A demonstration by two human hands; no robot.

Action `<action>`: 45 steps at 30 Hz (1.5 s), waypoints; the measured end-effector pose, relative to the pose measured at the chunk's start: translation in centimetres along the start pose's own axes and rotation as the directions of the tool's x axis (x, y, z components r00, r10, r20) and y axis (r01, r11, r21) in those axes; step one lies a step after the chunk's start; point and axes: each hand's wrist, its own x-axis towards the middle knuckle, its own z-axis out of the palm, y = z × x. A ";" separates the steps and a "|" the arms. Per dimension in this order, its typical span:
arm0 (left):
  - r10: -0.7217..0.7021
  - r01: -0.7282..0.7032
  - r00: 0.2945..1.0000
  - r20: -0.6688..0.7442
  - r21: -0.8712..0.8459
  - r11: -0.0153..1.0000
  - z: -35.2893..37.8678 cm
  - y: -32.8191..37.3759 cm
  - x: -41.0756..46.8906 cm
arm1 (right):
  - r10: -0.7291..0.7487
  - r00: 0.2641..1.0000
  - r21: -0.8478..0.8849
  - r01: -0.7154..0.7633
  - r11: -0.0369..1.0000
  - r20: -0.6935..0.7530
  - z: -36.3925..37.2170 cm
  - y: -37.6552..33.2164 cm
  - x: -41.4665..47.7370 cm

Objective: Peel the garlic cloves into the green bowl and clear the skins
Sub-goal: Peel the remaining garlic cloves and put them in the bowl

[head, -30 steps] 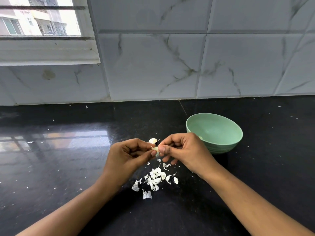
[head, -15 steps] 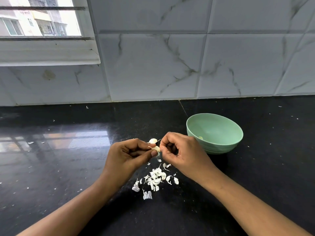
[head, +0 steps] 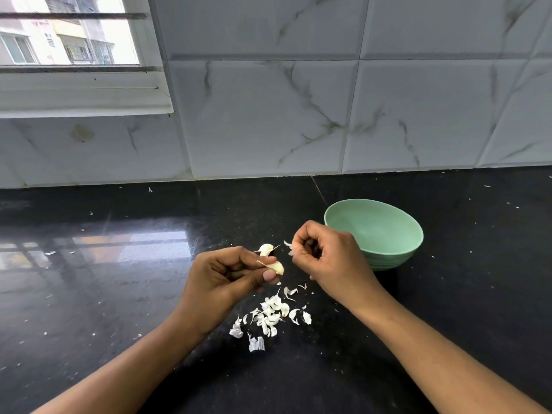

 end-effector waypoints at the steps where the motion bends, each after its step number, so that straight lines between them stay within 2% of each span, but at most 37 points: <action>1: 0.001 -0.001 1.000 -0.004 0.000 1.000 0.0 0.0 0.0 | 0.033 0.999 -0.008 -0.033 0.999 0.019 -0.3 0.2 0.1; 5: -0.056 0.058 0.997 -0.047 0.031 0.998 -0.1 -0.3 0.3 | 0.087 0.966 -0.110 -0.062 0.992 0.243 -0.9 0.2 0.1; 11: -0.111 0.113 0.992 -0.063 0.016 0.994 -0.1 -0.4 0.5 | 0.124 0.942 -0.007 -0.128 0.992 0.311 -1.3 -0.3 0.2; 14: -0.163 0.165 0.985 -0.064 0.026 0.986 -0.1 -0.5 0.6 | 0.131 0.927 -0.017 -0.133 0.991 0.350 -1.2 -0.3 0.1; 17: -0.228 0.231 0.970 -0.087 0.024 0.973 -0.1 -0.6 0.6 | 0.094 0.943 0.016 -0.105 0.994 0.320 -1.1 -0.2 0.1; 20: -0.267 0.270 0.958 -0.105 0.017 0.963 -0.1 -0.7 0.7 | -0.024 0.969 0.067 0.008 0.998 0.246 -1.2 -0.3 0.1; 24: -0.274 0.280 0.956 -0.099 0.044 0.959 -0.1 -0.5 0.8 | -0.142 0.966 0.051 0.134 0.990 0.215 -0.8 -0.4 -0.1; 26: -0.264 0.272 0.959 -0.099 0.078 0.959 -0.1 -0.4 0.7 | -0.154 0.966 0.036 0.150 0.988 0.208 -0.6 -0.5 -0.1; 28: -0.232 0.244 0.968 -0.099 0.123 0.962 -0.1 -0.4 0.7 | -0.110 0.971 0.032 0.106 0.994 0.211 -0.6 -0.6 -0.1; 32: -0.119 0.137 0.989 -0.083 0.253 0.958 0.2 -0.5 0.4 | 0.046 0.956 0.112 -0.082 0.990 0.290 -1.1 -0.5 0.0; 36: -0.086 0.104 0.994 -0.072 0.303 0.947 0.4 -0.3 0.3 | 0.051 0.967 0.090 -0.076 0.993 0.248 -0.8 -0.8 -0.2; 40: -0.101 0.125 0.989 -0.110 0.243 0.962 0.3 -0.3 0.5 | 0.135 0.970 0.131 -0.164 0.978 0.203 -0.4 -0.8 -0.3; 42: -0.111 0.134 0.986 -0.122 0.201 0.970 0.2 -0.3 0.6 | 0.178 0.966 0.097 -0.198 0.975 0.187 -0.6 -0.4 -0.1; 45: -0.135 0.155 0.983 -0.125 0.168 0.973 0.2 -0.3 0.7 | 0.191 0.944 -0.005 -0.197 0.980 0.269 -1.1 -0.1 0.1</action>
